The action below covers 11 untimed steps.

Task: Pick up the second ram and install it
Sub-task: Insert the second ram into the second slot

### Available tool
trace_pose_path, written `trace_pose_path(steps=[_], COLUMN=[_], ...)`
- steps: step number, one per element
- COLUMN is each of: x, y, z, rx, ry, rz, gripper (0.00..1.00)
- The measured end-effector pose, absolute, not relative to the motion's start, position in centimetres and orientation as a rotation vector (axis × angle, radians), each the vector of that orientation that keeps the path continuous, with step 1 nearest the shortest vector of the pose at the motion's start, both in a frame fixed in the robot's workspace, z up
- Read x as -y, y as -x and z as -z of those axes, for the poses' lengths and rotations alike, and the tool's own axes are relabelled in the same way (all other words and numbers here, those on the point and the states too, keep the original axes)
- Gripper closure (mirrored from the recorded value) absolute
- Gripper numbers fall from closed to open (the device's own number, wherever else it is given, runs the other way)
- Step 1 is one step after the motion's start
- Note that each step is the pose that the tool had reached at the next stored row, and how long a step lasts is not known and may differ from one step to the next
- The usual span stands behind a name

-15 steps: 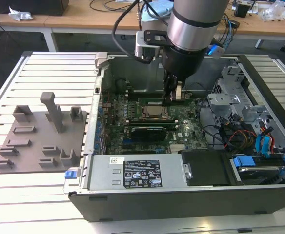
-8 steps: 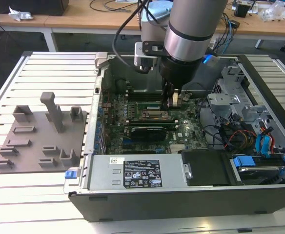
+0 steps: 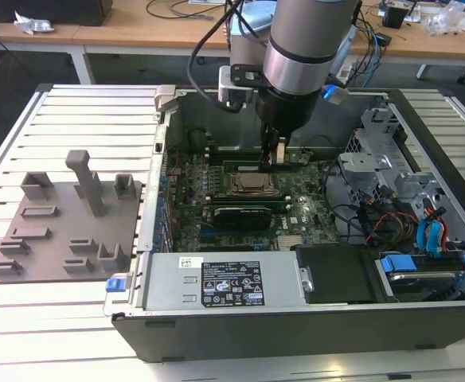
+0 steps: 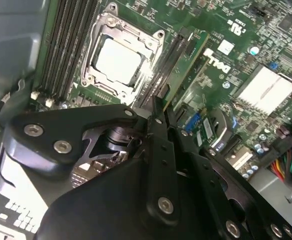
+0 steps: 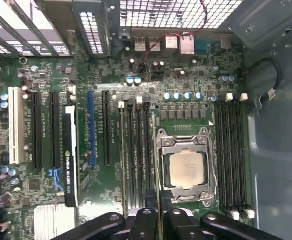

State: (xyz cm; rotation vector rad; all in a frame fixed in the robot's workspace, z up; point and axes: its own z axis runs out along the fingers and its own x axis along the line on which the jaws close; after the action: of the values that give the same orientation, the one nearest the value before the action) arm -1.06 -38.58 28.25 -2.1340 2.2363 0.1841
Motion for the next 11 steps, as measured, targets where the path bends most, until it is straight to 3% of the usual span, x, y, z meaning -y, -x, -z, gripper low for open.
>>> trace_pose_path(steps=[11], x=[37.0], y=[1.4], z=[-25.4], rx=[-2.236], ry=[2.134], rz=[-0.184], gripper=[0.86])
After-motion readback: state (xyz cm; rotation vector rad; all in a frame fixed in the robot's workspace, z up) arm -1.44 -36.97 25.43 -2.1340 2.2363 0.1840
